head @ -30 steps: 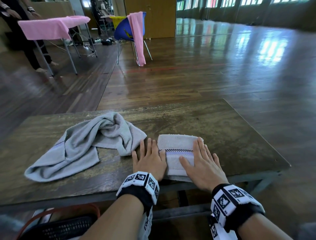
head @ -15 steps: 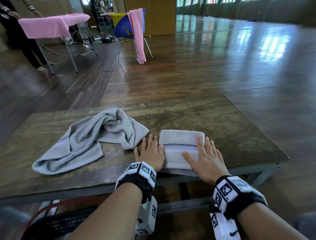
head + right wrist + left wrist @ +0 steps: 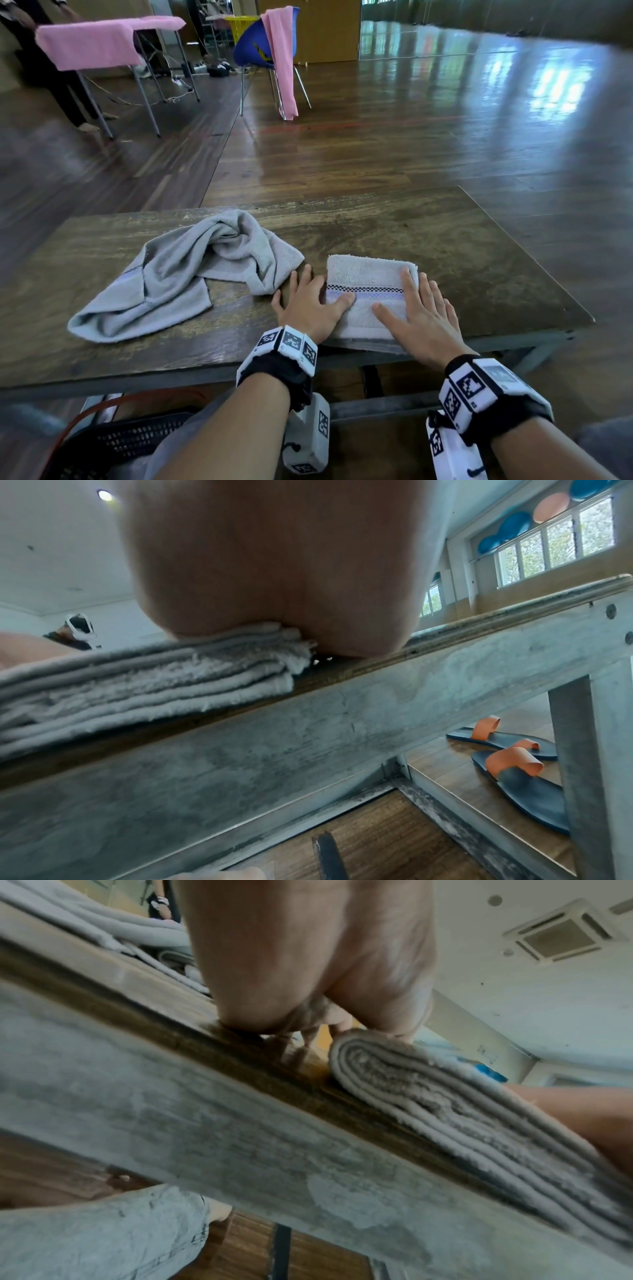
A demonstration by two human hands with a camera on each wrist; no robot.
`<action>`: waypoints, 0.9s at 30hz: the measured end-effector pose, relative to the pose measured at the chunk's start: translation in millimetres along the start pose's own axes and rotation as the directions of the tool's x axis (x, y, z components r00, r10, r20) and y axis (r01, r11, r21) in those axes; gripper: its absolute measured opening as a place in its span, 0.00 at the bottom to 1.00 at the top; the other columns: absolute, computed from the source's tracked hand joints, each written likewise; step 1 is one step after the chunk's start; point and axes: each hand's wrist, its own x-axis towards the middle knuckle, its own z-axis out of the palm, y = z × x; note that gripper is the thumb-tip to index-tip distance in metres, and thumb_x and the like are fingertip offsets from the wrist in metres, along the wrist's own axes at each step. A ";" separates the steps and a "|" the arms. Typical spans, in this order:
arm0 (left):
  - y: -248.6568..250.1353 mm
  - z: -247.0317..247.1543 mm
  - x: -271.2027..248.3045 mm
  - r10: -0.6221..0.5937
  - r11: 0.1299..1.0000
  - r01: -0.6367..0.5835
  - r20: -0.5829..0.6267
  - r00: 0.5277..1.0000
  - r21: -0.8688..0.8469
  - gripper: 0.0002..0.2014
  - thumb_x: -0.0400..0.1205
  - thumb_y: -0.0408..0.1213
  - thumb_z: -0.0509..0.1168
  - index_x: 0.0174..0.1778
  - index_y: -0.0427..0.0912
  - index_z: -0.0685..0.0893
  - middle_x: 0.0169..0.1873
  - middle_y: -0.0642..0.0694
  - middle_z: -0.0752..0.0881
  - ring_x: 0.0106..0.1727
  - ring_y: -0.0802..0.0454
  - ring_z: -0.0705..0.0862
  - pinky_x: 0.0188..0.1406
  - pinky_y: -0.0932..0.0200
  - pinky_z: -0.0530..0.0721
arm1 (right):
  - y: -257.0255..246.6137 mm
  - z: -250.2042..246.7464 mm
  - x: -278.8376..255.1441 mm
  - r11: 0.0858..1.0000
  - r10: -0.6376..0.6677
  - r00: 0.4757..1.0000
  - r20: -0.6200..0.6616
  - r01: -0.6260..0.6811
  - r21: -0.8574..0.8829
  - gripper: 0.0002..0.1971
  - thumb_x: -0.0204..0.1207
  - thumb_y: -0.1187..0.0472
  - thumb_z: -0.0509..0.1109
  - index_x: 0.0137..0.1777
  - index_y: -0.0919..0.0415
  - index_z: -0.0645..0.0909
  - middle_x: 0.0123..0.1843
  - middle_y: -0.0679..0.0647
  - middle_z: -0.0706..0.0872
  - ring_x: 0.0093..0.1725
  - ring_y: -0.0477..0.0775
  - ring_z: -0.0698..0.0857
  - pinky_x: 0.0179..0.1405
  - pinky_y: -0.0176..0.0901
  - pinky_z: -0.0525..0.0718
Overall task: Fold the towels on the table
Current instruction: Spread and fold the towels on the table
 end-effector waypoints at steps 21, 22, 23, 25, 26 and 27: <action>-186.0 -155.9 -154.2 -0.452 0.323 -0.114 -0.259 0.853 -0.939 0.10 0.78 0.28 0.69 0.54 0.39 0.87 0.49 0.40 0.91 0.50 0.45 0.87 0.53 0.47 0.81 | -262.1 51.7 -71.8 0.634 -0.615 0.784 0.083 0.429 0.643 0.33 0.82 0.71 0.65 0.74 0.44 0.50 0.63 0.45 0.79 0.49 0.37 0.85 0.50 0.39 0.79; -209.2 -158.1 -168.4 -0.513 0.310 -0.123 -0.275 0.813 -0.943 0.11 0.80 0.27 0.68 0.58 0.37 0.86 0.53 0.38 0.91 0.54 0.42 0.87 0.59 0.44 0.81 | -283.3 64.5 -79.7 0.626 -0.664 0.737 0.124 0.458 0.631 0.33 0.81 0.70 0.64 0.74 0.43 0.50 0.58 0.53 0.83 0.42 0.46 0.85 0.44 0.39 0.78; -232.3 -157.0 -182.8 -0.566 0.293 -0.130 -0.282 0.775 -0.947 0.13 0.80 0.26 0.68 0.60 0.37 0.85 0.56 0.37 0.90 0.57 0.41 0.87 0.62 0.42 0.81 | -302.4 79.4 -87.9 0.625 -0.703 0.690 0.172 0.483 0.613 0.34 0.80 0.70 0.64 0.73 0.40 0.50 0.47 0.59 0.84 0.34 0.52 0.82 0.36 0.39 0.76; -276.4 -146.9 -211.3 -0.654 0.269 -0.127 -0.278 0.704 -0.955 0.13 0.81 0.28 0.68 0.62 0.39 0.85 0.57 0.40 0.91 0.59 0.43 0.88 0.62 0.43 0.82 | -332.9 115.7 -102.3 0.630 -0.749 0.610 0.261 0.533 0.565 0.35 0.79 0.69 0.64 0.75 0.40 0.50 0.35 0.57 0.74 0.24 0.49 0.73 0.26 0.39 0.71; -296.0 -138.6 -224.9 -0.695 0.262 -0.113 -0.269 0.667 -0.958 0.14 0.82 0.29 0.69 0.63 0.40 0.85 0.57 0.41 0.91 0.59 0.44 0.88 0.62 0.45 0.84 | -344.2 134.9 -109.3 0.634 -0.758 0.580 0.299 0.548 0.545 0.35 0.78 0.68 0.65 0.75 0.40 0.50 0.35 0.57 0.73 0.24 0.50 0.73 0.25 0.44 0.71; -313.7 -128.7 -237.5 -0.741 0.255 -0.093 -0.256 0.621 -0.963 0.14 0.82 0.30 0.69 0.64 0.39 0.84 0.57 0.41 0.91 0.59 0.43 0.88 0.62 0.44 0.84 | -353.2 154.6 -116.8 0.641 -0.760 0.555 0.338 0.556 0.530 0.35 0.78 0.67 0.66 0.74 0.39 0.51 0.36 0.58 0.75 0.26 0.54 0.76 0.26 0.49 0.75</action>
